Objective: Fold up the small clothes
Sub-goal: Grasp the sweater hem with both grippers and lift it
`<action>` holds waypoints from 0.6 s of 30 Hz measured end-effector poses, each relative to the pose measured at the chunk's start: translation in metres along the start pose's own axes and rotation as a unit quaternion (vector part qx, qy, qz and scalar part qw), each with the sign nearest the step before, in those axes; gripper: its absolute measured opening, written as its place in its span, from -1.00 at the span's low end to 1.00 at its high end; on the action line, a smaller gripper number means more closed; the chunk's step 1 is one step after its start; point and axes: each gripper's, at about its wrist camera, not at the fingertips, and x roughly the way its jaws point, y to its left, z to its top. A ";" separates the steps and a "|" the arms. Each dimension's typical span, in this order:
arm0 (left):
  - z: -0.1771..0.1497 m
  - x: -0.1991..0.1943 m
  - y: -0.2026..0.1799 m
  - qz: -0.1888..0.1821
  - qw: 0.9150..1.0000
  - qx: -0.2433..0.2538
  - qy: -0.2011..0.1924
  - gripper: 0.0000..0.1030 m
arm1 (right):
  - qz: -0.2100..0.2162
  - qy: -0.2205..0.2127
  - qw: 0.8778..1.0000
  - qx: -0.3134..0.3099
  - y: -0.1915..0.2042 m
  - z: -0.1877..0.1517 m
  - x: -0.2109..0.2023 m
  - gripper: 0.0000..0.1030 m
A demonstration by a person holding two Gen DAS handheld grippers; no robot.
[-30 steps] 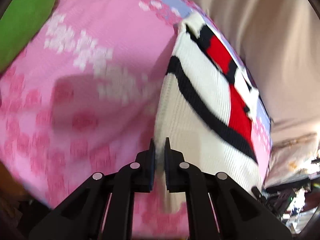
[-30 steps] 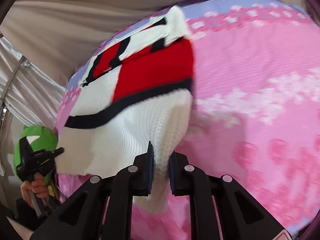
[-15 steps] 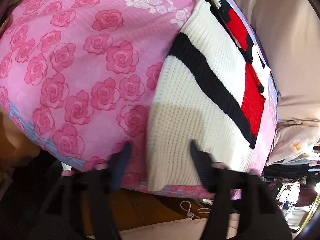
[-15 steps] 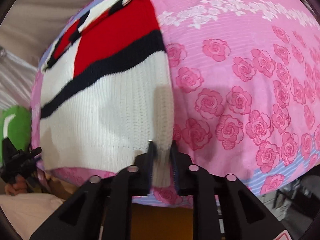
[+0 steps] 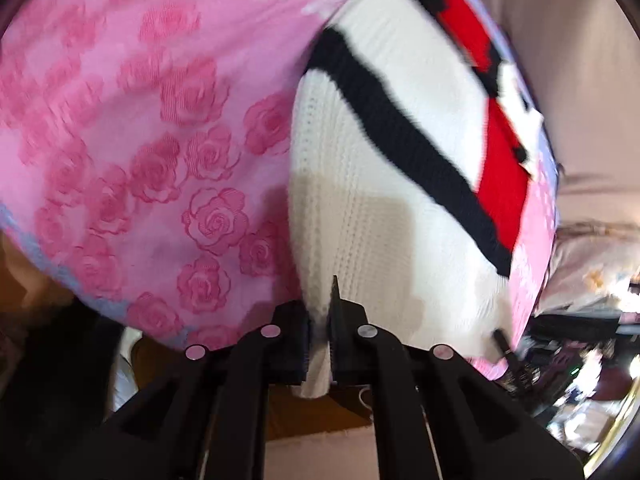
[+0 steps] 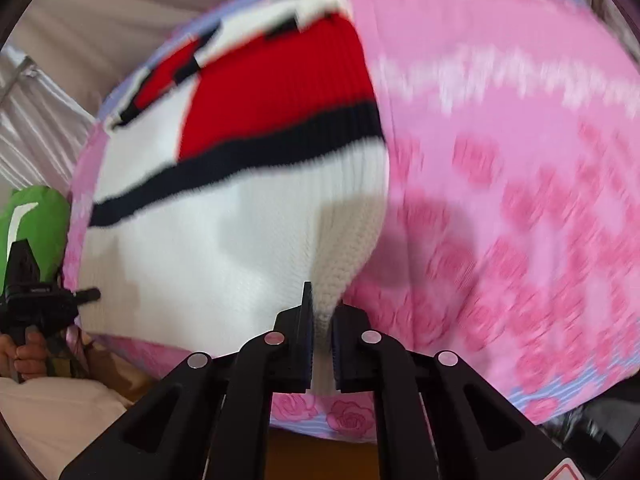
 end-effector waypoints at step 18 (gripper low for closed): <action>0.028 -0.104 -0.053 -0.017 0.993 0.100 -0.057 -0.90 | 0.041 0.055 0.996 -0.059 0.014 0.033 -0.101 -0.90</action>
